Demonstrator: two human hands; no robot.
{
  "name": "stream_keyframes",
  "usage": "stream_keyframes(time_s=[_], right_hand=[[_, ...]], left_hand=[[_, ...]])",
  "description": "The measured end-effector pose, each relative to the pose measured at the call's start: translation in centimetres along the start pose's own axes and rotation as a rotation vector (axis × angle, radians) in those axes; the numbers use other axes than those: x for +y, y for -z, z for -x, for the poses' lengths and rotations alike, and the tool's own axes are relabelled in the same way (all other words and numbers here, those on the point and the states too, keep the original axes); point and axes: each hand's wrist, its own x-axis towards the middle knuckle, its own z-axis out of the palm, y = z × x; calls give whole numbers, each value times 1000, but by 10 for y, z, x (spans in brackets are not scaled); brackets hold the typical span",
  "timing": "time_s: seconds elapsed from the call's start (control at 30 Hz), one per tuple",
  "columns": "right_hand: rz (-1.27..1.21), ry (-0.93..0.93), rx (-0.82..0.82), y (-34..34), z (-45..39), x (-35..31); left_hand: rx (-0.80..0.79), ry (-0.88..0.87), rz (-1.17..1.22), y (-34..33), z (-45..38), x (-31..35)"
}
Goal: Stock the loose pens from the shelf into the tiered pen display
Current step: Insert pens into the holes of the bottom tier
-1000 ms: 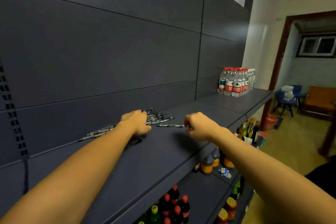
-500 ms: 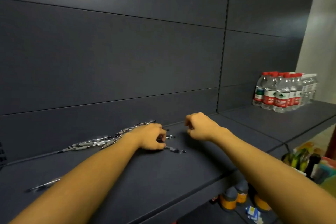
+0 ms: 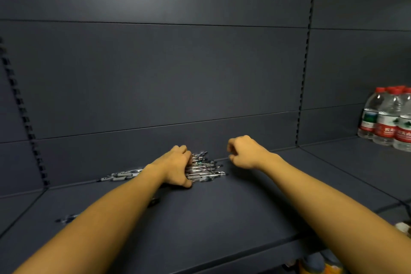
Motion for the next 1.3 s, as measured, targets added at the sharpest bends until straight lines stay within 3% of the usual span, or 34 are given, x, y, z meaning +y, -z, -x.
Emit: stream_keyframes(time_s=[0.43,0.63,0.97,1.1,1.3], right_hand=[[-31,29,-9,-15,-7,-2],[-47,12,-8,-17,-2,9],[-120,-43,157,14,0,25],[-124,-75,210,19,-2,24],[-146,12,118,8,-18,-12]], left_hand=[[-291,168,-19,-2,-21,27],[-367,120,-3,-2,-22,25],[-87,8,134,25,-23,19],[69,19,26,50,-14,14],[89,135,-211,64,28,-8]])
